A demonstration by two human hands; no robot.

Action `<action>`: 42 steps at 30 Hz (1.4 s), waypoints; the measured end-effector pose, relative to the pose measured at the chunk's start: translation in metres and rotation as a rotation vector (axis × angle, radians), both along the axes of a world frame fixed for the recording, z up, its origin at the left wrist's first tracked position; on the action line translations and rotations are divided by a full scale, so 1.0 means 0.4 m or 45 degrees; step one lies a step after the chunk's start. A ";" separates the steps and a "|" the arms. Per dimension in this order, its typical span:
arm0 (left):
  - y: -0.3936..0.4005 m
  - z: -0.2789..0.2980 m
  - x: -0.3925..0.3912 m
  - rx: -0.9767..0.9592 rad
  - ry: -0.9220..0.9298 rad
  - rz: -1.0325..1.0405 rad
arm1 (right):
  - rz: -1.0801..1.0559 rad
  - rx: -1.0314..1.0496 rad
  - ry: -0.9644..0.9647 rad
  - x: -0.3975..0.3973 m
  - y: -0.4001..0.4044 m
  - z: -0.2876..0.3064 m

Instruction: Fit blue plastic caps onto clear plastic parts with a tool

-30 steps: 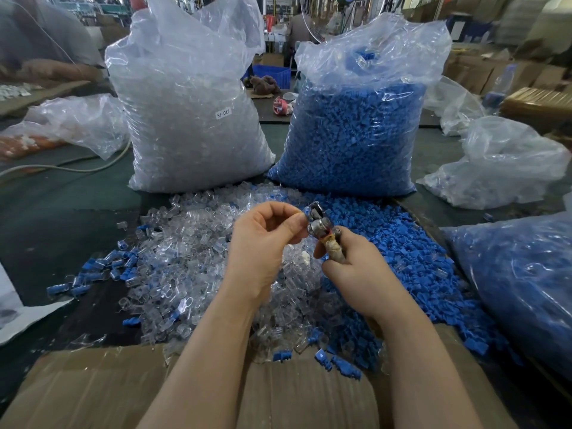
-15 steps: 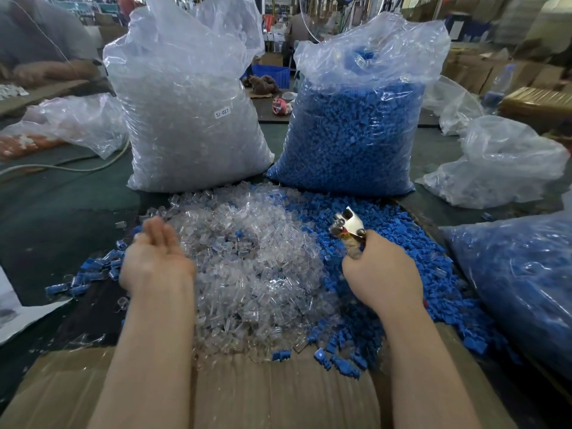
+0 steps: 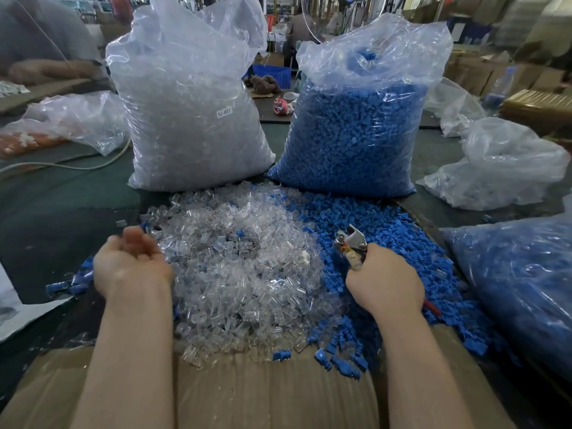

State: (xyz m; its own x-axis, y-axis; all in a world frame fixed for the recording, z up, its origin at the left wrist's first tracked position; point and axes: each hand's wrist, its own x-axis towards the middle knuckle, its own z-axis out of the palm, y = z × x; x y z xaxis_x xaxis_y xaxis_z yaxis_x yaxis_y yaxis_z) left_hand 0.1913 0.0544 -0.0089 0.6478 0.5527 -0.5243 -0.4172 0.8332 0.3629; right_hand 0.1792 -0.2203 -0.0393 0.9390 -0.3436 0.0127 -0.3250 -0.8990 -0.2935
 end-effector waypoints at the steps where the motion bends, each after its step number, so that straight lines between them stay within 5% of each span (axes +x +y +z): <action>1: -0.007 -0.004 0.004 0.103 0.035 -0.105 | 0.010 -0.004 0.013 0.000 0.001 0.000; 9: -0.150 -0.025 0.003 1.885 0.271 -0.996 | 0.055 -0.028 0.063 0.003 0.012 0.003; 14: -0.204 -0.051 0.004 2.714 0.508 -1.297 | 0.042 -0.021 0.083 0.001 0.017 0.002; 25: -0.204 -0.066 0.014 2.800 0.464 -1.017 | -0.027 0.110 -0.208 0.014 0.011 -0.007; 33: -0.214 -0.058 0.010 2.607 0.346 -0.894 | 0.061 0.314 -0.377 0.015 0.017 -0.007; 42: -0.215 -0.057 0.004 2.915 0.455 -0.793 | 0.096 0.610 -0.460 0.011 0.022 -0.002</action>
State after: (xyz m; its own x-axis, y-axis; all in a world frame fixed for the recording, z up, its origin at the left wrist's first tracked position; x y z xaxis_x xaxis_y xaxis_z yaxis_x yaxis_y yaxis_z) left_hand 0.1927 -0.0318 -0.0316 0.9532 0.0336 0.3004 -0.1200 -0.8700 0.4783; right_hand 0.1837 -0.2114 -0.0400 0.9260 -0.3228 0.1955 -0.0699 -0.6558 -0.7517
